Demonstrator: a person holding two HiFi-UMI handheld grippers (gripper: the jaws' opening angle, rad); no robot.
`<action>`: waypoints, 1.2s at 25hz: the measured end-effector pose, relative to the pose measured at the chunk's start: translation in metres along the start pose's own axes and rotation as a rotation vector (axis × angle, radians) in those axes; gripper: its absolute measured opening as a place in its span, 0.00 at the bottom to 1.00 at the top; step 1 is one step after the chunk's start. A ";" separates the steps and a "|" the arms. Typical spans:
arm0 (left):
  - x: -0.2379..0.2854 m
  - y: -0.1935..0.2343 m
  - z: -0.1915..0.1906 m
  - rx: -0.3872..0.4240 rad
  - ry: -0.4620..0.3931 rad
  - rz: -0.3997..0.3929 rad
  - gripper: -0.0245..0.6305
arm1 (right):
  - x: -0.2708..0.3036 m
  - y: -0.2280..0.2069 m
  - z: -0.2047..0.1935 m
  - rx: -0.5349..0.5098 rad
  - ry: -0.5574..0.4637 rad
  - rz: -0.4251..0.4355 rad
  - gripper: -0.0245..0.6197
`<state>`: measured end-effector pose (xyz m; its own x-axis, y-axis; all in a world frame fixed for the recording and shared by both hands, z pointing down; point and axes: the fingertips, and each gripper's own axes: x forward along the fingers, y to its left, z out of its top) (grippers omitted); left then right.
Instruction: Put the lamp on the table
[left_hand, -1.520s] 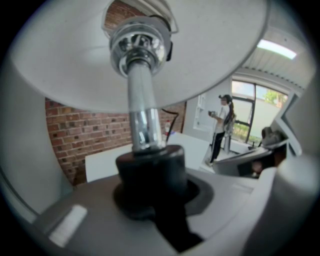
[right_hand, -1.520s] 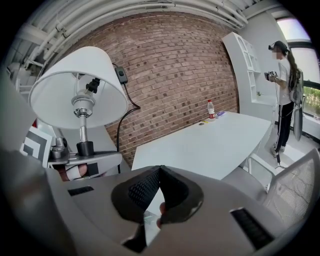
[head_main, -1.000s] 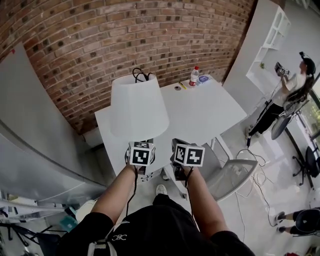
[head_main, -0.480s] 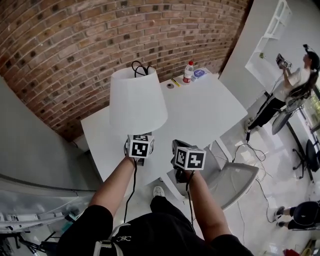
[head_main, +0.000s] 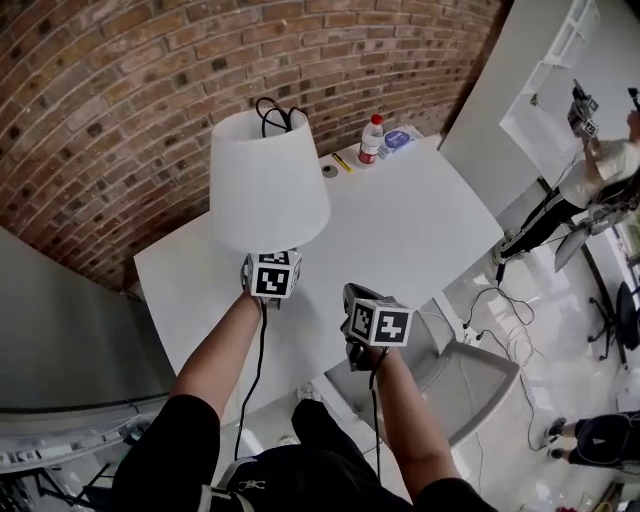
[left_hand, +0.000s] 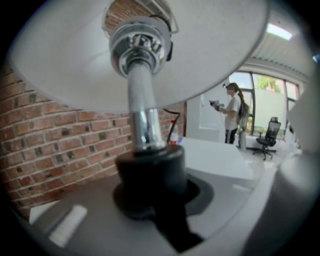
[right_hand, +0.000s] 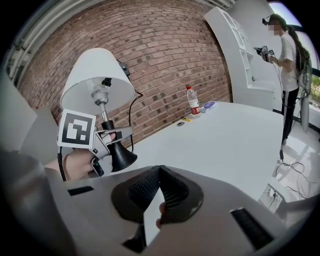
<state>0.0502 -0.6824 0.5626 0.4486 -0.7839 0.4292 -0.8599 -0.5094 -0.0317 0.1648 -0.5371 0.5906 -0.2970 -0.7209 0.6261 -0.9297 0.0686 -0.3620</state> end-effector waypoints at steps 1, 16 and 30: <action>0.011 0.002 0.004 0.006 -0.012 0.001 0.14 | 0.008 -0.005 0.001 0.004 0.005 0.003 0.03; 0.137 0.081 0.014 0.022 -0.050 0.123 0.14 | 0.079 -0.065 0.004 0.063 0.044 0.004 0.03; 0.202 0.121 0.008 0.065 -0.139 0.222 0.14 | 0.097 -0.096 0.009 0.097 0.023 -0.017 0.03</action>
<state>0.0387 -0.9050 0.6377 0.2837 -0.9178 0.2776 -0.9255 -0.3378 -0.1712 0.2267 -0.6198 0.6802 -0.2873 -0.7055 0.6479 -0.9094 -0.0114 -0.4157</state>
